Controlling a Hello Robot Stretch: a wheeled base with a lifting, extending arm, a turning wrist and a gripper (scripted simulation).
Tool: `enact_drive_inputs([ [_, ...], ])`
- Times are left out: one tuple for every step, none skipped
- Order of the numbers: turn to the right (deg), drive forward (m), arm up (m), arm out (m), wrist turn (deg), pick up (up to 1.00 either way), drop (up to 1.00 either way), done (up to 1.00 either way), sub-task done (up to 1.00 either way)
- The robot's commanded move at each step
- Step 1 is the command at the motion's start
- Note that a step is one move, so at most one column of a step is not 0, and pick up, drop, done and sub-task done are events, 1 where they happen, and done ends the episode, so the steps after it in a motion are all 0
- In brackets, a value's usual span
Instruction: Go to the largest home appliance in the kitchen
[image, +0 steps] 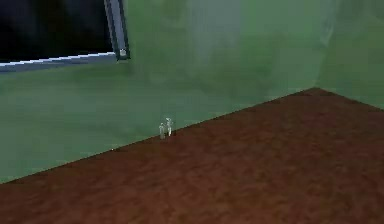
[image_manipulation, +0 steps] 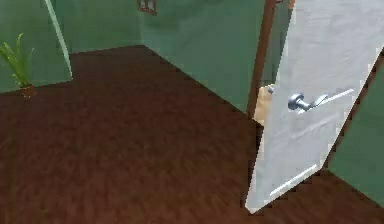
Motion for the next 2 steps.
enact_drive_inputs([
  [-45.0, 0.00, 0.00, 0.00, 0.0, 0.00, 0.00, 0.00, 0.00],
  [-27.0, 0.00, 0.00, 0.00, 0.0, 0.00, 0.00, 0.00, 0.00],
])
